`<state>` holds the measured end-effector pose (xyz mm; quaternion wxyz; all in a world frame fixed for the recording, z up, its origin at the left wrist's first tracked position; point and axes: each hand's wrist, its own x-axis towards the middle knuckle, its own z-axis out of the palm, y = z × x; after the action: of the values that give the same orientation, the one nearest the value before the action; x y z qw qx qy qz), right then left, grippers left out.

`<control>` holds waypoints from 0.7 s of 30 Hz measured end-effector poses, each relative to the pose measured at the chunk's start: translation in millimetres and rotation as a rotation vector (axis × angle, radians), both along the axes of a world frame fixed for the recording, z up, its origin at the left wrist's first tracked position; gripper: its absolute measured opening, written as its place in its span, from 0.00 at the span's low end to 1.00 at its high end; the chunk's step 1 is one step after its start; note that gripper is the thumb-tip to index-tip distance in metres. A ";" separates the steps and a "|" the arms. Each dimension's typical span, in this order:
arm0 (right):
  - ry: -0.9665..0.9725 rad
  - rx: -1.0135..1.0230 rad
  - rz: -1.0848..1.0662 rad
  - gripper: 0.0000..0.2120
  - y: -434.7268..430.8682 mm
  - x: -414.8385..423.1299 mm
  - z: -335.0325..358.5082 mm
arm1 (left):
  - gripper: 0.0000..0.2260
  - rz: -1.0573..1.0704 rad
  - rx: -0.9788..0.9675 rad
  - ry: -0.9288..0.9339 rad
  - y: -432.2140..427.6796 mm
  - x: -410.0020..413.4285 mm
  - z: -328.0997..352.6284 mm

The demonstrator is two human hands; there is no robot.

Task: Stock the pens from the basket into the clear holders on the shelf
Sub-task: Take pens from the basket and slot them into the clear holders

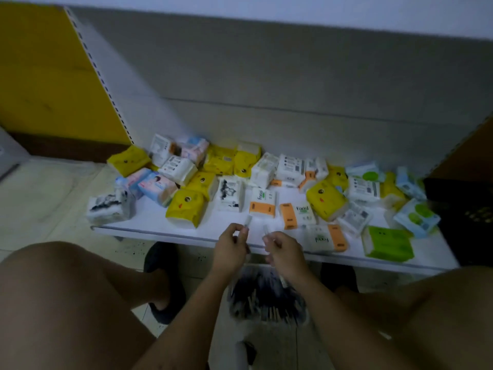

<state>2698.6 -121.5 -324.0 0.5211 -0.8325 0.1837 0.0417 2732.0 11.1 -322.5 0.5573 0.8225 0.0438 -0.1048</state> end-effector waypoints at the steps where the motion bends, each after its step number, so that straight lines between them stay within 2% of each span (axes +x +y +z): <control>1: -0.031 0.029 -0.016 0.09 3.2 2.9 10.7 | 0.07 0.002 -0.011 -0.021 1.7 3.5 8.2; 5: -0.192 0.091 0.015 0.05 13.3 20.5 58.7 | 0.09 0.014 -0.024 -0.107 7.2 16.3 49.2; 6: -0.238 0.119 0.013 0.04 16.1 25.0 73.1 | 0.09 0.023 -0.027 -0.164 8.6 18.3 64.6; 8: -0.337 0.122 -0.003 0.11 20.6 32.7 103.3 | 0.09 0.031 -0.074 -0.303 12.4 21.7 98.1; 10: -0.453 0.057 0.015 0.10 24.9 36.9 136.2 | 0.06 0.016 -0.117 -0.431 18.1 24.6 134.4; 13: -0.606 0.090 0.049 0.10 33.8 35.9 188.6 | 0.04 -0.001 -0.115 -0.577 27.7 30.7 187.9; 18: -0.768 0.220 0.113 0.10 42.4 36.0 265.4 | 0.05 -0.081 -0.148 -0.652 39.8 33.3 274.3; 21: -0.849 0.240 0.139 0.09 41.2 37.4 308.4 | 0.05 -0.102 -0.233 -0.655 49.1 29.2 321.2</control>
<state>2736.0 -80.3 -15.7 0.6390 -0.7200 -0.1090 -0.2477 2761.2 60.2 -1.4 0.6260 0.7444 -0.1907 0.1329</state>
